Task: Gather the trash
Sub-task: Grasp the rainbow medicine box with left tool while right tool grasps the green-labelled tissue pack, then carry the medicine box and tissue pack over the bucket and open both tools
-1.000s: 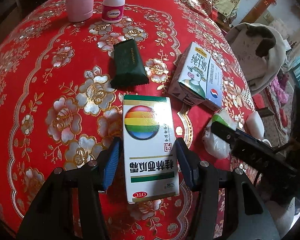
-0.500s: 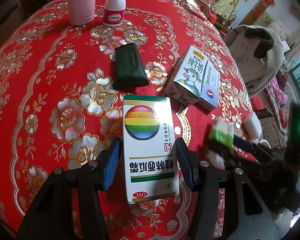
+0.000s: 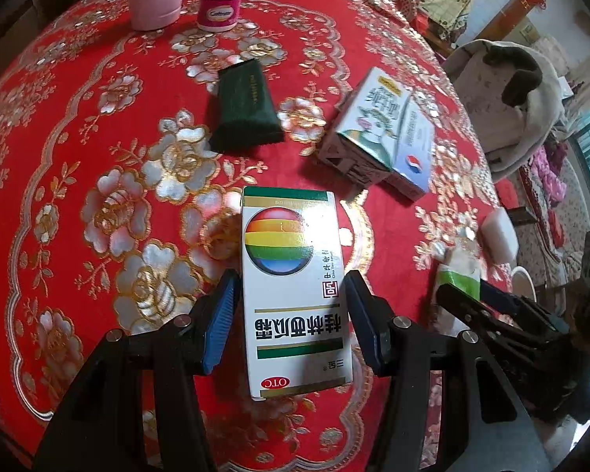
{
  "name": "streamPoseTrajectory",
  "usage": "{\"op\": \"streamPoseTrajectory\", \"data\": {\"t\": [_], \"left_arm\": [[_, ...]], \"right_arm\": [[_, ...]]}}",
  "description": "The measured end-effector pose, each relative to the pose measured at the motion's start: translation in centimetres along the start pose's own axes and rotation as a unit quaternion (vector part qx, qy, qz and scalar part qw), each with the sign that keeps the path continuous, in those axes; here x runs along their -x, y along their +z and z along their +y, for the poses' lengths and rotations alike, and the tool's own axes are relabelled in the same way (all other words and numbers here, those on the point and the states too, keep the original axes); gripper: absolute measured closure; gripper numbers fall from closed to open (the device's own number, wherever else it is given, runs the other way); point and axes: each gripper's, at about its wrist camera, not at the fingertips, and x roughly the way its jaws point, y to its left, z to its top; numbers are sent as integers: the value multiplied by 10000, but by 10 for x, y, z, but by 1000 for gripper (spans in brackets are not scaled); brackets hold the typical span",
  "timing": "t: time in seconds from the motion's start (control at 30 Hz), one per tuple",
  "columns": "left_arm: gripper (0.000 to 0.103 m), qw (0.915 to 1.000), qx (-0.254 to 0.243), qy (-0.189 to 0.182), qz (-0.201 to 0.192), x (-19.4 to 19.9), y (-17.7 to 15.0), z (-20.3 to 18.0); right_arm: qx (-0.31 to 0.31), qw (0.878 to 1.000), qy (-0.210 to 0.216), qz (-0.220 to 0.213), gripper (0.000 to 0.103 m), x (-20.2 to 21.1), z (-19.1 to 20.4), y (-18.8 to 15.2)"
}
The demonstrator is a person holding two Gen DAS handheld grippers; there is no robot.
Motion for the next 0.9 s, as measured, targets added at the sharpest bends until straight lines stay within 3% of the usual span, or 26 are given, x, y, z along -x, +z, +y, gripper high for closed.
{"op": "streamPoseTrajectory", "data": {"t": [0.1,0.37,0.9], "left_arm": [[50,9999,-97,-62,-65,5,-3,-12],[50,9987,-384,-275,-178,14,-9,-65],[50,9866,-1440,-760,-92,0,-43,-220]], "right_arm": [[-7,9997,213,-153,60,13,-7,-1],[-204,9966,599,-532,61,54,-46,-8],[-966,9920,32,-811,61,121,-165,-57]]}}
